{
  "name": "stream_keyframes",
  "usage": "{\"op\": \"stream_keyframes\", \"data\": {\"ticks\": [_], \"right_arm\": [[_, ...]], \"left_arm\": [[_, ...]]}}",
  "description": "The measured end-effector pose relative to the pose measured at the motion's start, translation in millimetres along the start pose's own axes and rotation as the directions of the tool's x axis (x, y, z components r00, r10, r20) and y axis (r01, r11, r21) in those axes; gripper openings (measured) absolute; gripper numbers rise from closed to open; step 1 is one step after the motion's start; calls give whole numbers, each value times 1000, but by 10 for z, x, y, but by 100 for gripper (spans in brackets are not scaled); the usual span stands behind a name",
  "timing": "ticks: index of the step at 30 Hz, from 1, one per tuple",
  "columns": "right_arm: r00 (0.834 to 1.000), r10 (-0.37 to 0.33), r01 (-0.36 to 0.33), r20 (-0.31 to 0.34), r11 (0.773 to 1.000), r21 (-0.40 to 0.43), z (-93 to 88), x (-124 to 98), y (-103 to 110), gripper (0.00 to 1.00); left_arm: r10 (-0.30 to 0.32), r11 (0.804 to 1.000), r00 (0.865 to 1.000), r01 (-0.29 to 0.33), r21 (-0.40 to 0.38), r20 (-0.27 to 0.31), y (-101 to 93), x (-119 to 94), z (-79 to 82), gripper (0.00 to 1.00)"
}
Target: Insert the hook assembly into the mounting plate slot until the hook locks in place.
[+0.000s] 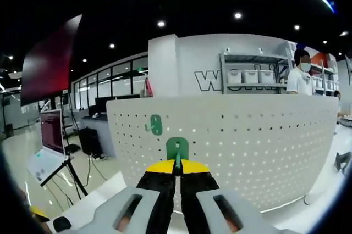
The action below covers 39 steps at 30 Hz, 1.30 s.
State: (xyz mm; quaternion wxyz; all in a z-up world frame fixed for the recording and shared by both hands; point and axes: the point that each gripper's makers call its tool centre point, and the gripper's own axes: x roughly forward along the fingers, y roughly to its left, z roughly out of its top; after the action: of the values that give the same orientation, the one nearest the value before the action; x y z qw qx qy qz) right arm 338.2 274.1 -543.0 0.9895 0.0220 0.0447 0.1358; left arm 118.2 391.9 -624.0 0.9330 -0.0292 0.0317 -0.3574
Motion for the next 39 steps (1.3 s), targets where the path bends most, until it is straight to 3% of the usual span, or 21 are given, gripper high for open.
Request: {"op": "stream_keyframes", "data": {"ticks": [16,18,24,32,39], "right_arm": [[999,-40,40,31,999,8,166,274,16,1],[998,-49,49,44,999,8,196,296,19,1],[996,-75,75,46,997,17,219,385,7,1],[996,-80,80,33,997,20,213,502,30,1],[996,-84,83,28,996,24,235,616,50,1]], "left_arm": [[28,1000,1000,-28,7,-4,126,-28,-40,82],[30,999,999,-29,43,-14,140,-25,-26,83],[33,999,999,-33,38,10,208,-37,16,85],[40,999,999,-40,27,2,231,-39,-69,85],[35,999,999,-36,38,31,265,-25,1,88]]}}
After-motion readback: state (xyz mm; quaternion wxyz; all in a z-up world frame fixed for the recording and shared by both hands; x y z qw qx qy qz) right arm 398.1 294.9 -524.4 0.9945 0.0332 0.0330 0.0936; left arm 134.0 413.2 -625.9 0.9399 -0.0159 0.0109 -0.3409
